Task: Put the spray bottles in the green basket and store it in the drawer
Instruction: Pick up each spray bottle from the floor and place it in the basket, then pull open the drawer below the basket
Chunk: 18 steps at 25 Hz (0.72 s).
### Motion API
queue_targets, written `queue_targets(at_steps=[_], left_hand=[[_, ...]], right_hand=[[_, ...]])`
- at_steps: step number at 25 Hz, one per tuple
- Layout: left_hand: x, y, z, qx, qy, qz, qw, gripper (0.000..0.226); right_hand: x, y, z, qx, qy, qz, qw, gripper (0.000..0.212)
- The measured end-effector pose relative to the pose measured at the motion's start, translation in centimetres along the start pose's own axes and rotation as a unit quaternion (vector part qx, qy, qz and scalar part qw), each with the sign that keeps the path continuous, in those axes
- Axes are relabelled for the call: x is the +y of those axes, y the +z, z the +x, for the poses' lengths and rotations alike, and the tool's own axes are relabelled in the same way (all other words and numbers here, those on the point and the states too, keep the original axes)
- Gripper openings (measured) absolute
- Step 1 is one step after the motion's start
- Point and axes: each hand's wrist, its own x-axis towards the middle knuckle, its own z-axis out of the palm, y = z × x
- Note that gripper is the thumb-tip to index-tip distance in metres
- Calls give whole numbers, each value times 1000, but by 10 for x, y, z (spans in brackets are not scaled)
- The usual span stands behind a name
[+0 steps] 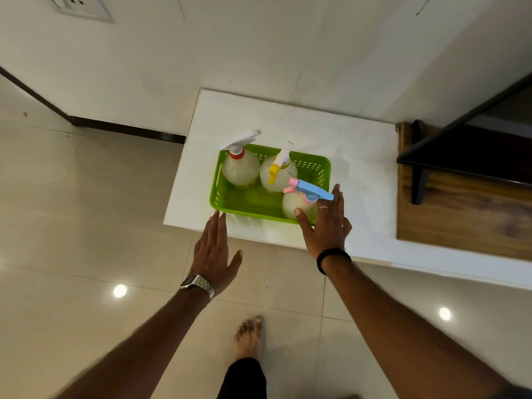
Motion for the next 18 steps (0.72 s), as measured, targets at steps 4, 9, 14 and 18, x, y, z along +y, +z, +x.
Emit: queue_targets(at_steps=[4,9,14,18], left_hand=[[-12,4,-17,-2,-12,18,1000,92],[-48,38,-86,-86,-45,49,994,93],[-76,49,-109,-112,-170,-9,979,81],[-84,17,-25,59,-279,-263,922,64]], right_hand=[[13,-5,-50,22,64,53,996,85],[67,14,-155,-141,148,-46,978,81],[91,35,-198,-234,179,-133,946,78],[82,59,-166,-220,142,-128,957,75]])
